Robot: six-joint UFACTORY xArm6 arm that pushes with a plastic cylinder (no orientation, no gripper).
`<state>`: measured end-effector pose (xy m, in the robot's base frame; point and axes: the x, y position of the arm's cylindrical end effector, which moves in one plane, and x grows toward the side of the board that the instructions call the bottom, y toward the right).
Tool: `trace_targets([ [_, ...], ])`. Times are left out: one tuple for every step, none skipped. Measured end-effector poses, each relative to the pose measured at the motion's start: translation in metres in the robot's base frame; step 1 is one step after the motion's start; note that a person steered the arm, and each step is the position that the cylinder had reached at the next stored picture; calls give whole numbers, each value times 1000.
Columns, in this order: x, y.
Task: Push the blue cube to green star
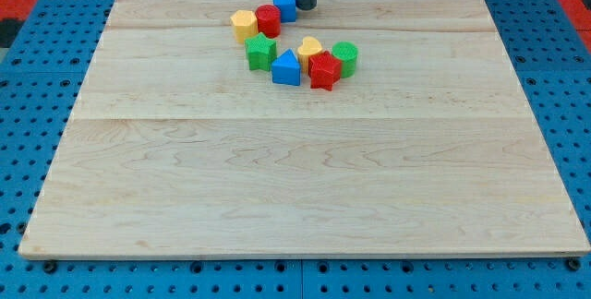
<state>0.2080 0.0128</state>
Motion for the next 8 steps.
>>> trace_targets([
  [-15,-15],
  [-10,-81],
  [-10,-137],
  [-10,-154],
  [-9,-134],
  [3,-131],
  [16,-130],
  [20,-110],
])
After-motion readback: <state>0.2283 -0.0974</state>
